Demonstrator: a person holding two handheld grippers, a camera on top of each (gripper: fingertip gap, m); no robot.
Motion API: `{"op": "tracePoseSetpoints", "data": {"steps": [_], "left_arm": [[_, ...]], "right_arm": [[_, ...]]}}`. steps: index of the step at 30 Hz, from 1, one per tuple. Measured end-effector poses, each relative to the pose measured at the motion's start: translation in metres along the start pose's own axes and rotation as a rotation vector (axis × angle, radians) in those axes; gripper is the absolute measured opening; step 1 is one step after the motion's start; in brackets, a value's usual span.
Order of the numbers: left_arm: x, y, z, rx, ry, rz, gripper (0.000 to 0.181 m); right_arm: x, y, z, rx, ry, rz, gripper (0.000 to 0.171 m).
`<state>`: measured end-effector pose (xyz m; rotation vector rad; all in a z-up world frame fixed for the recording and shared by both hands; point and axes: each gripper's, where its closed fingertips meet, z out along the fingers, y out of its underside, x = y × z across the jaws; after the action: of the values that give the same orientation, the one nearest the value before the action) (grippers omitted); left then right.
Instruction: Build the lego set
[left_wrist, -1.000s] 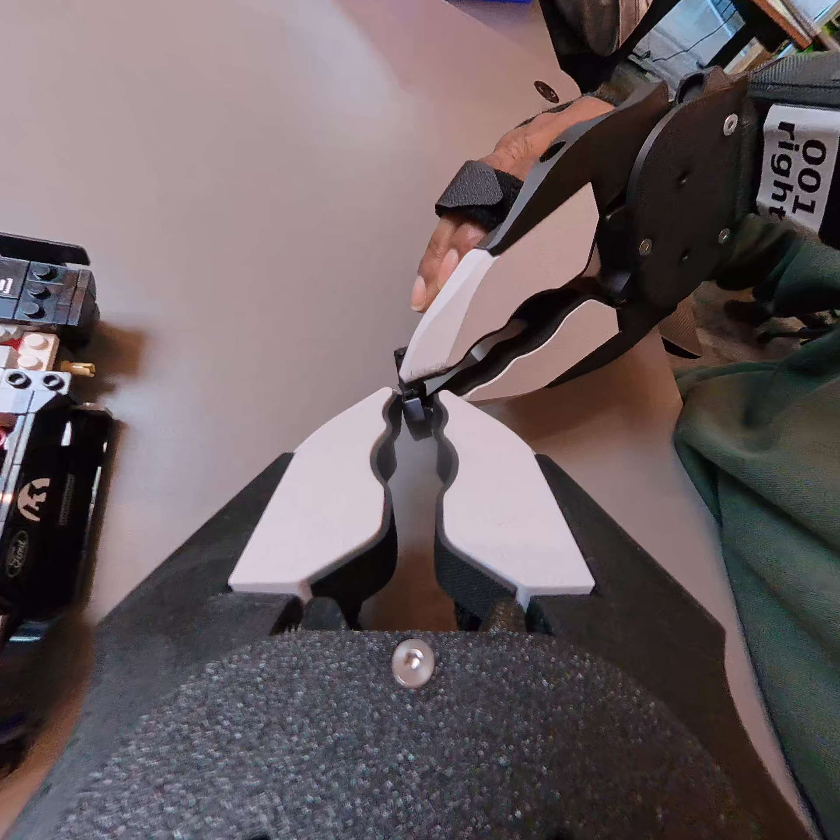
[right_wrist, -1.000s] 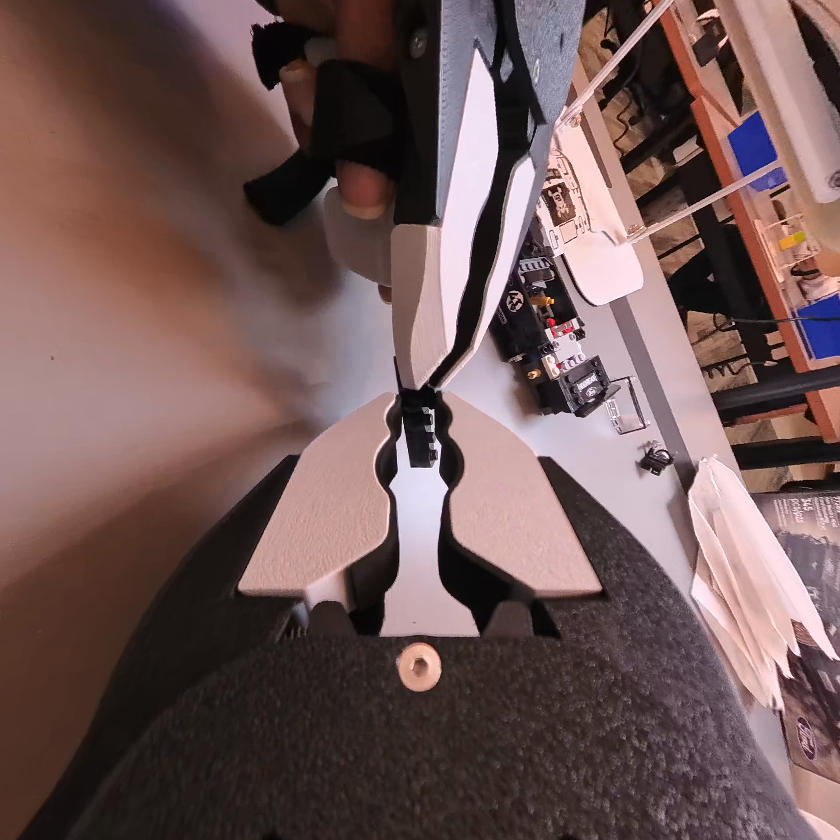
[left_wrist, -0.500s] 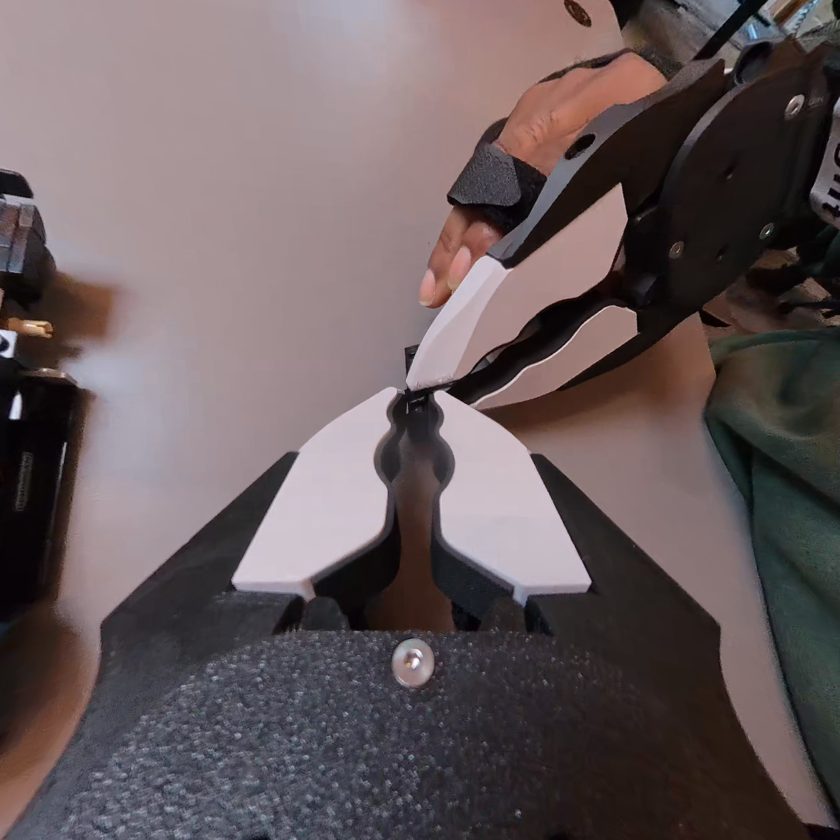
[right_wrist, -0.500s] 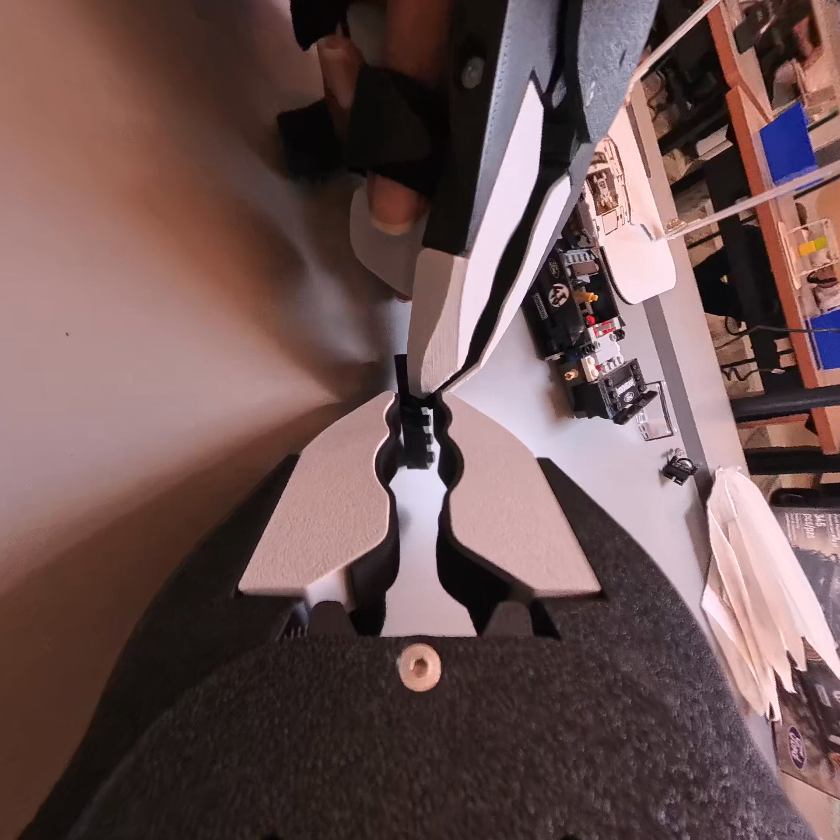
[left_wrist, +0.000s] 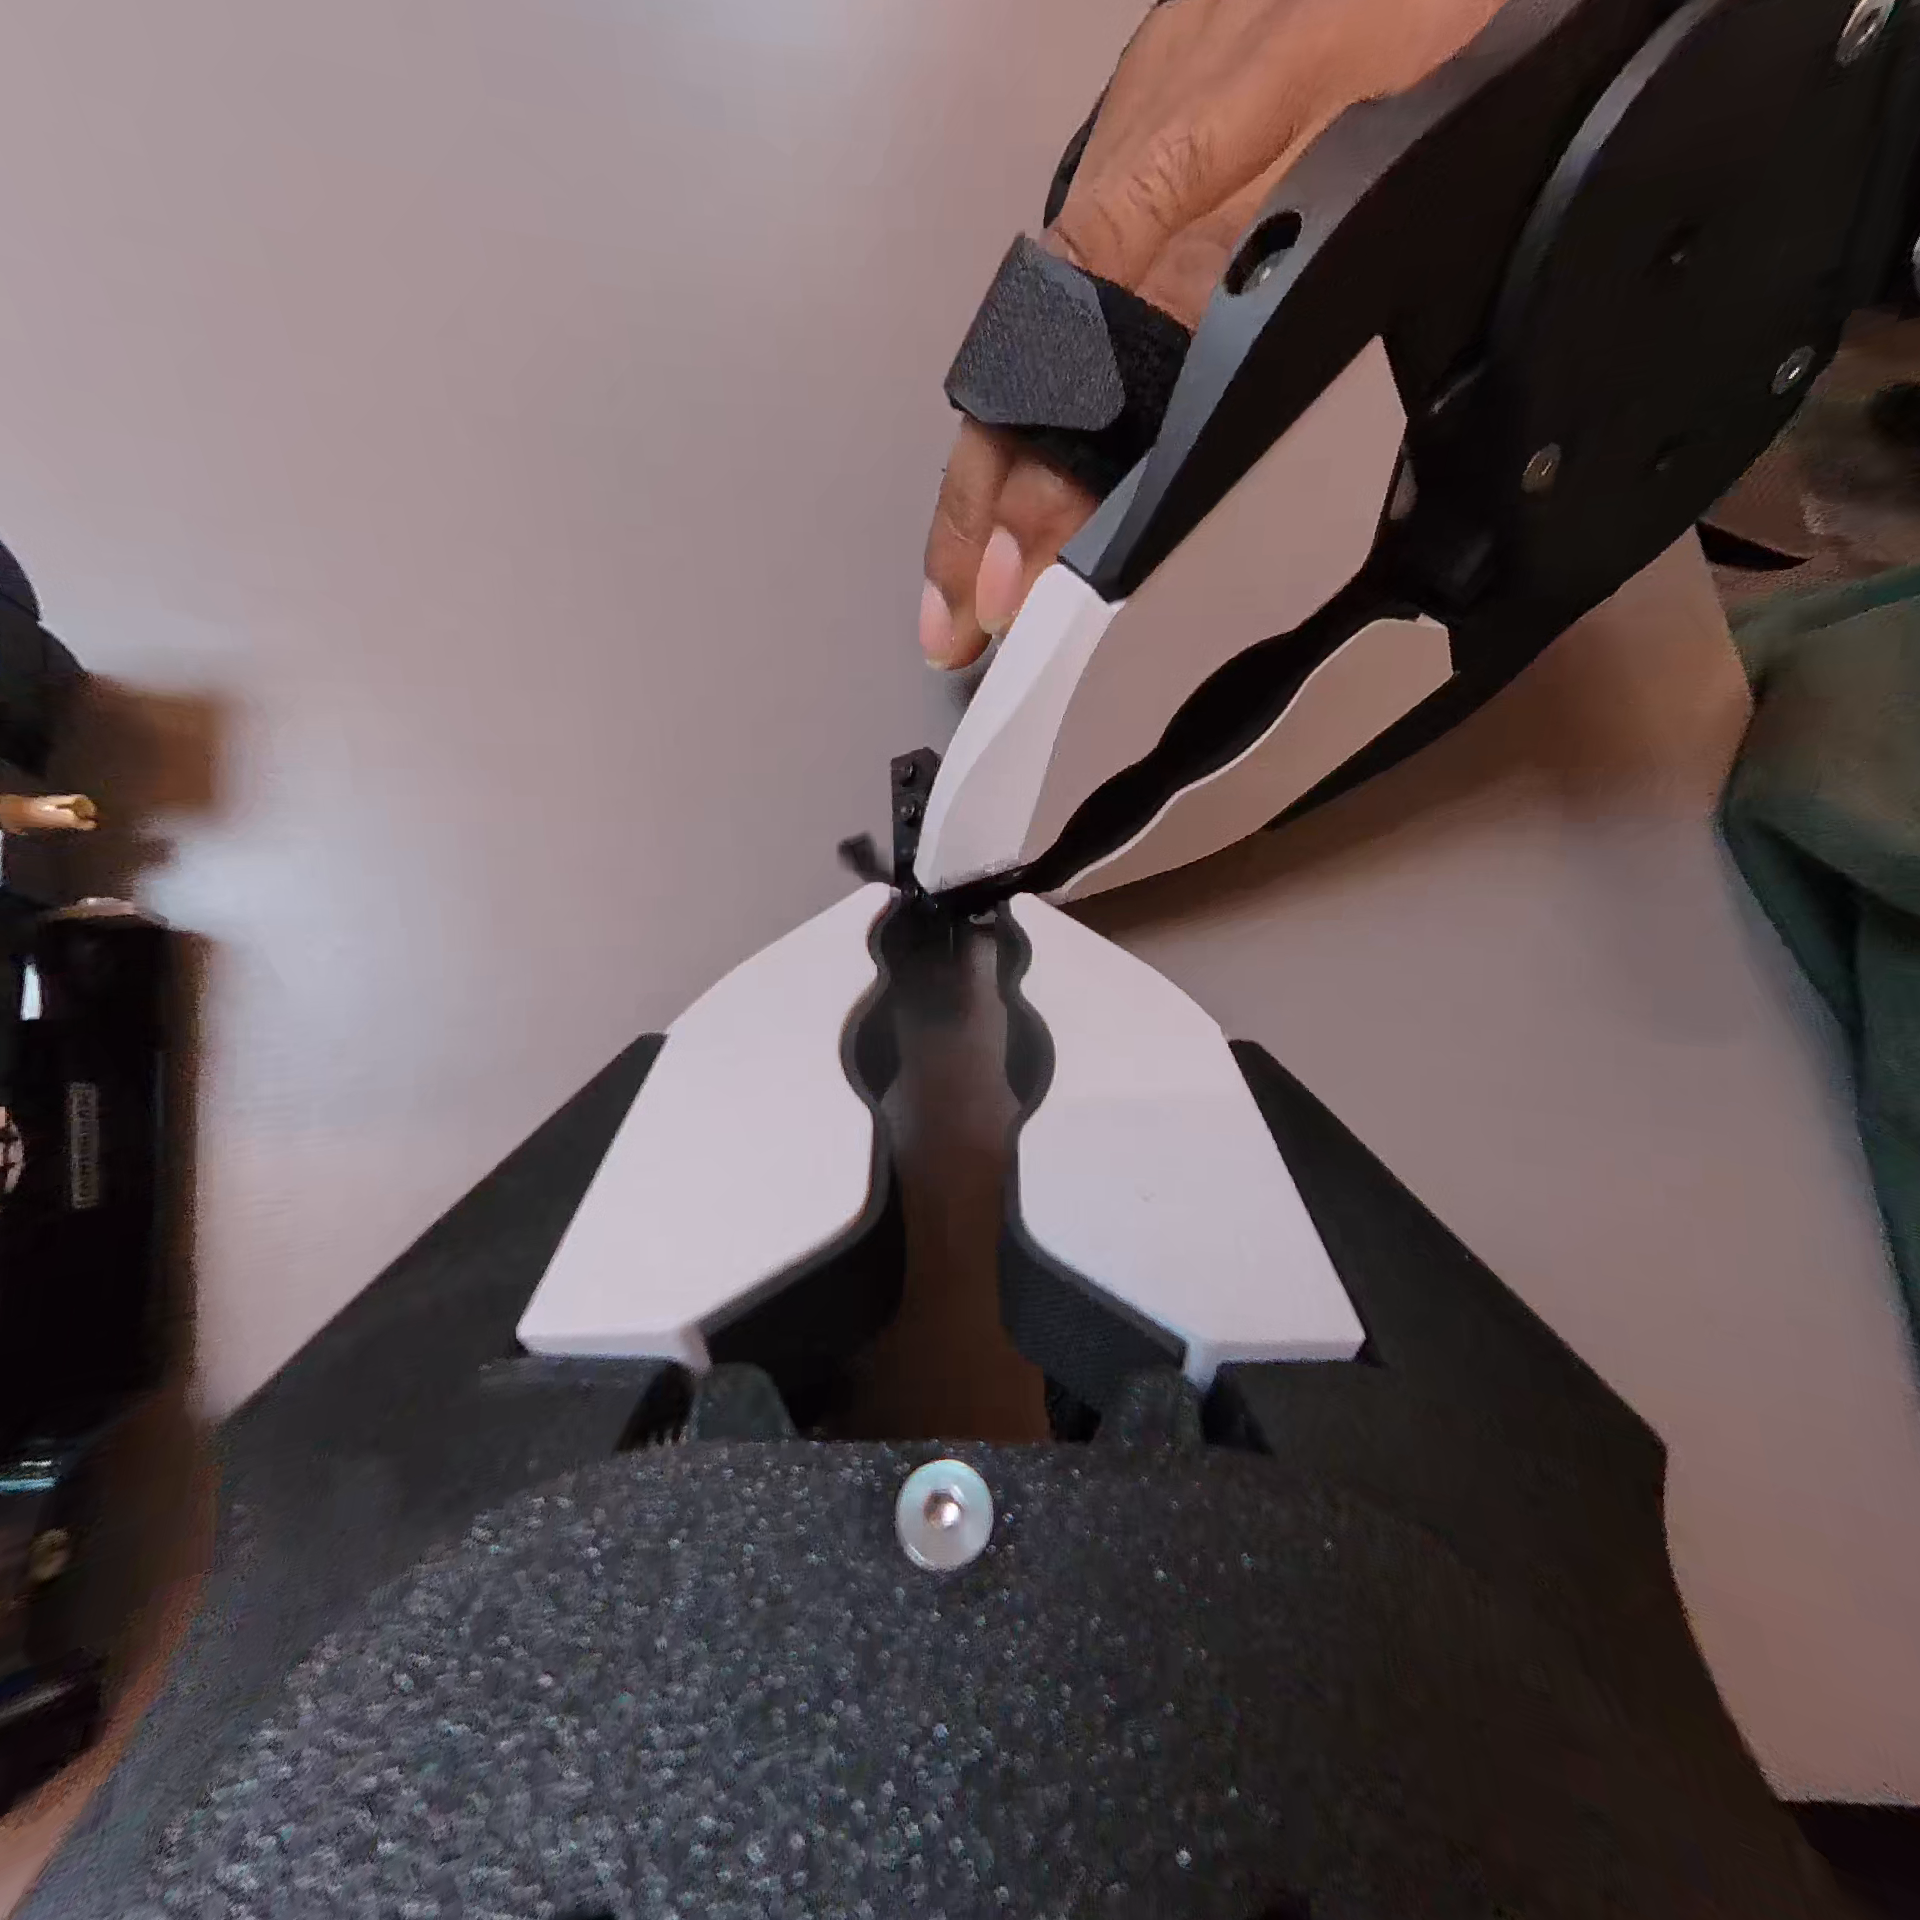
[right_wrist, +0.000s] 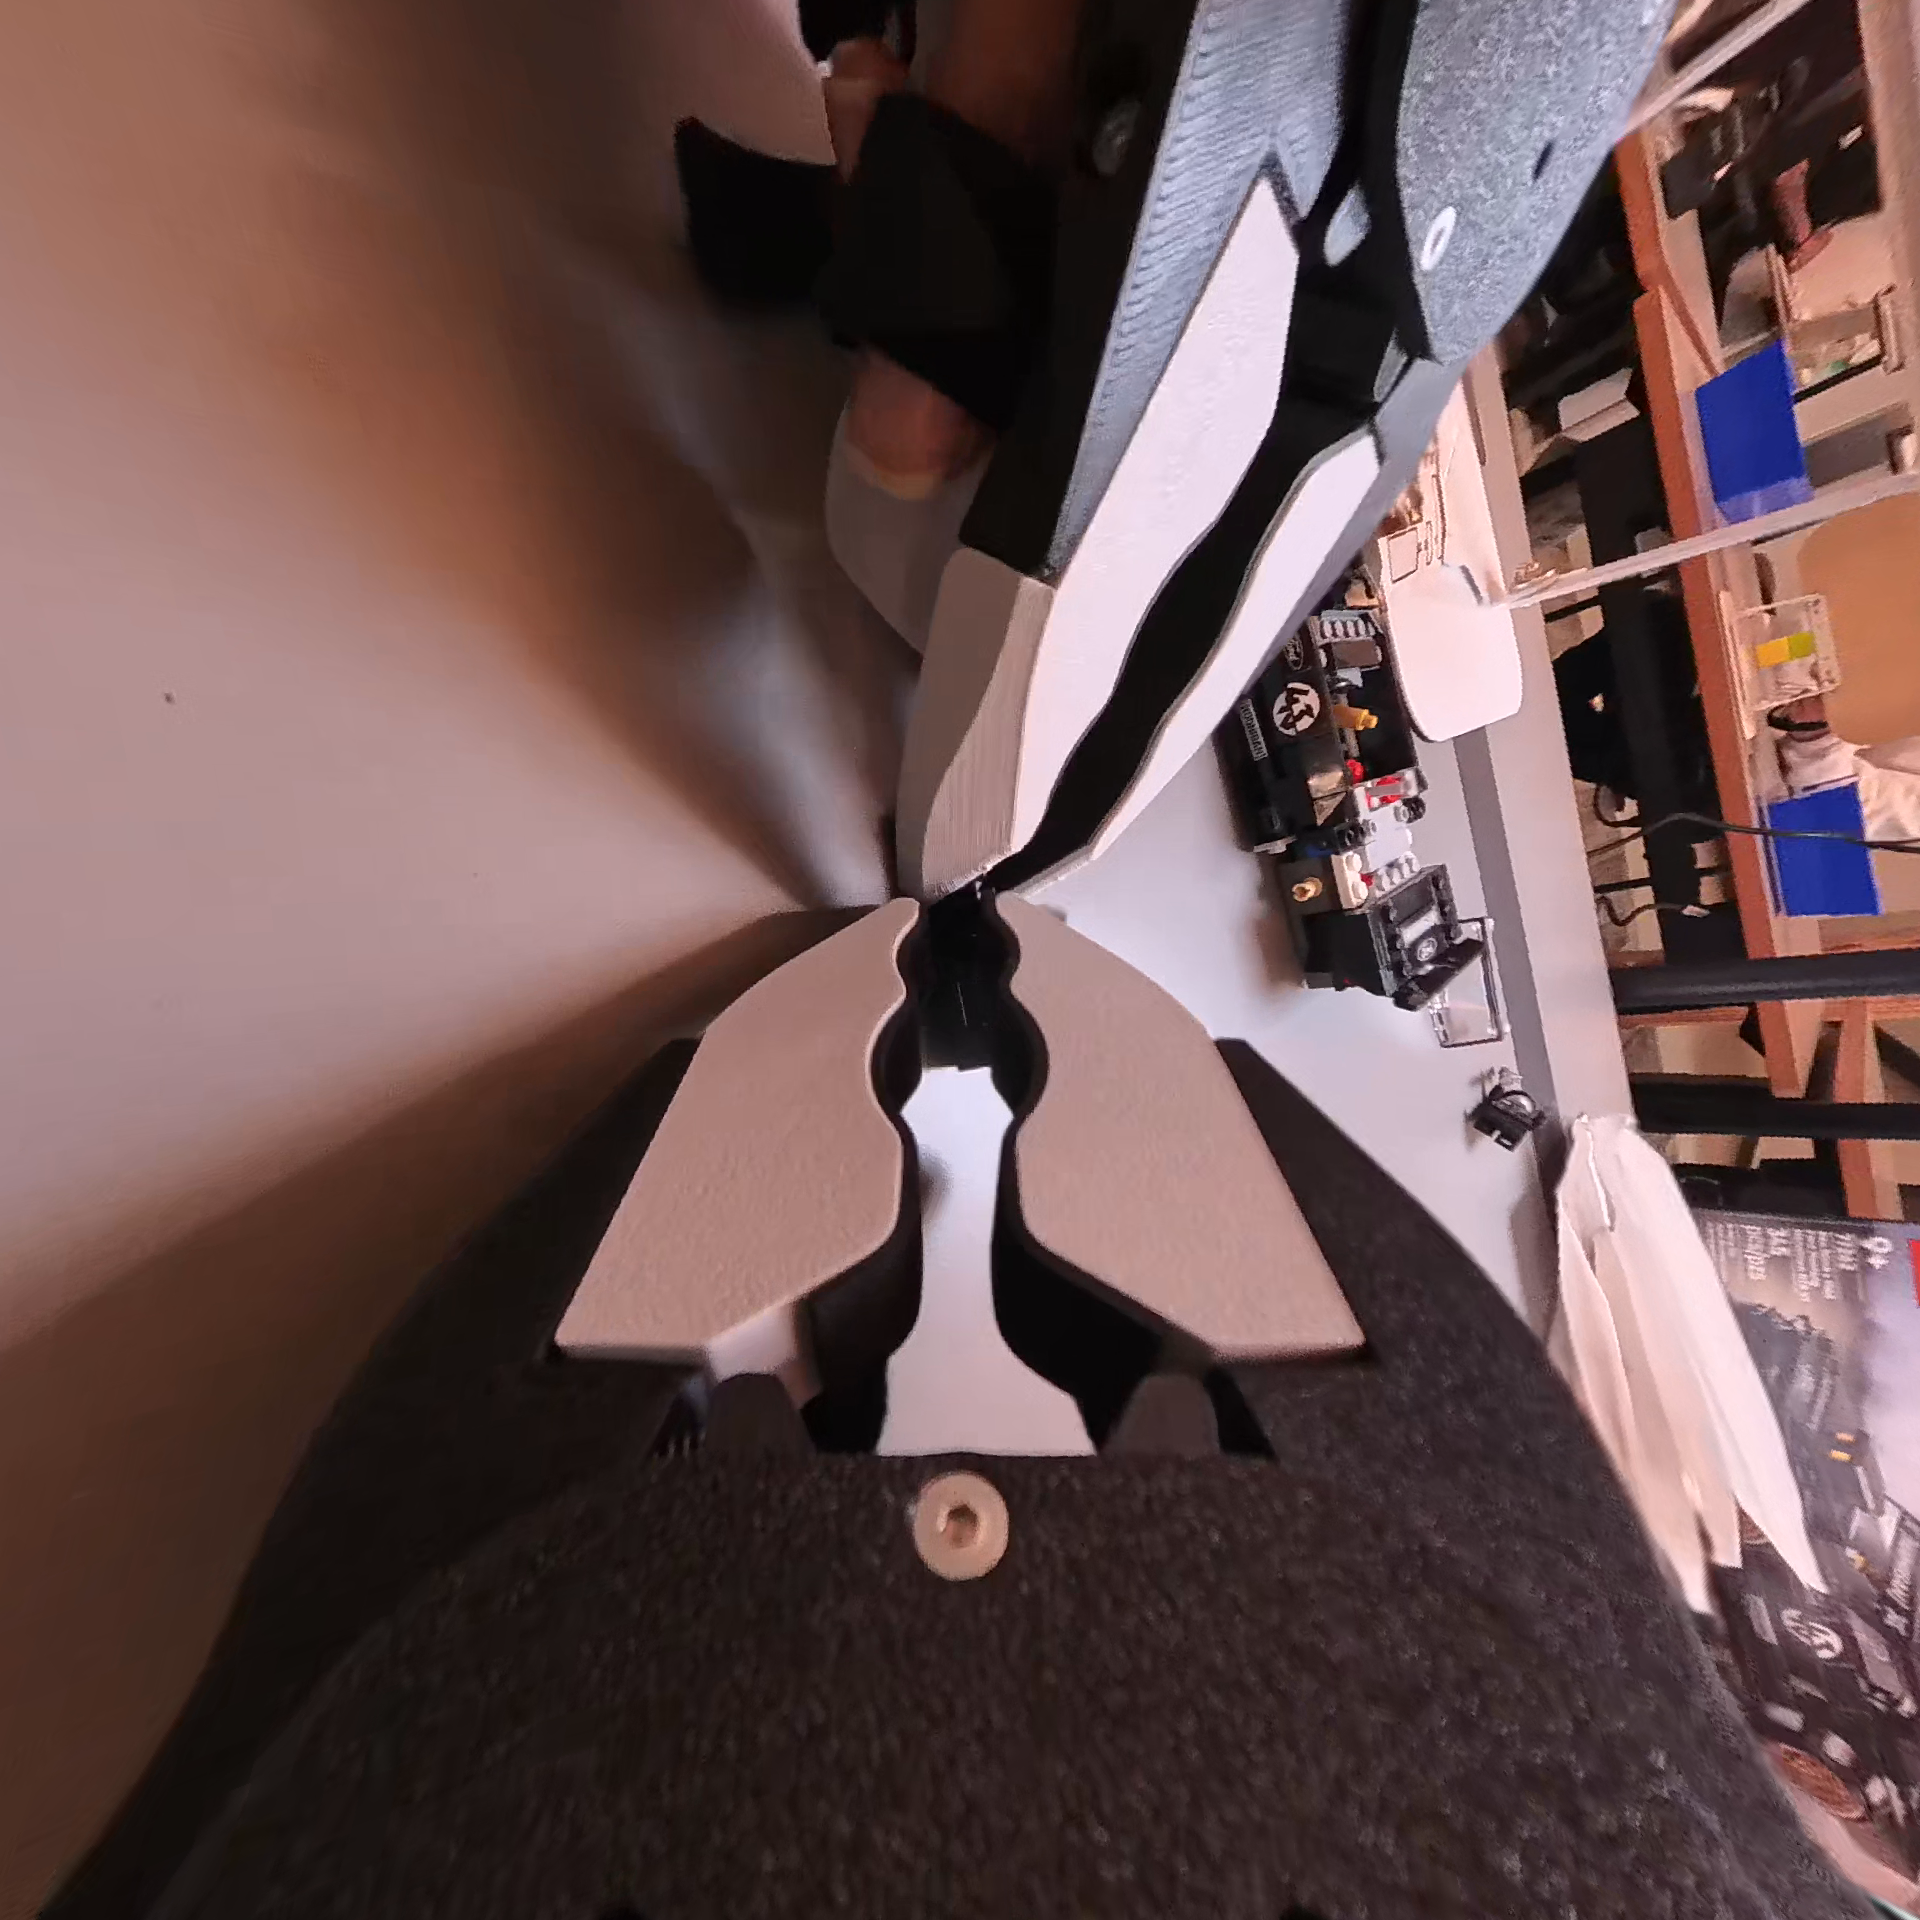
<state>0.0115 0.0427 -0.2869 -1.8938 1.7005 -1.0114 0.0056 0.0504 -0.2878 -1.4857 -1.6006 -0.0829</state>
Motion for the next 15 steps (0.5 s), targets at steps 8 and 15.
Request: {"op": "tracePoseSetpoints", "data": {"steps": [8,15], "left_arm": [[0.002,-0.002,-0.004,0.007,0.000,0.014,0.016],[-0.007,0.005,-0.023,-0.046,-0.064,0.064,0.016]], "right_arm": [[0.003,-0.008,-0.011,0.070,0.001,-0.020,0.011],[0.019,0.005,-0.031,0.079,-0.269,0.310,0.022]]}}
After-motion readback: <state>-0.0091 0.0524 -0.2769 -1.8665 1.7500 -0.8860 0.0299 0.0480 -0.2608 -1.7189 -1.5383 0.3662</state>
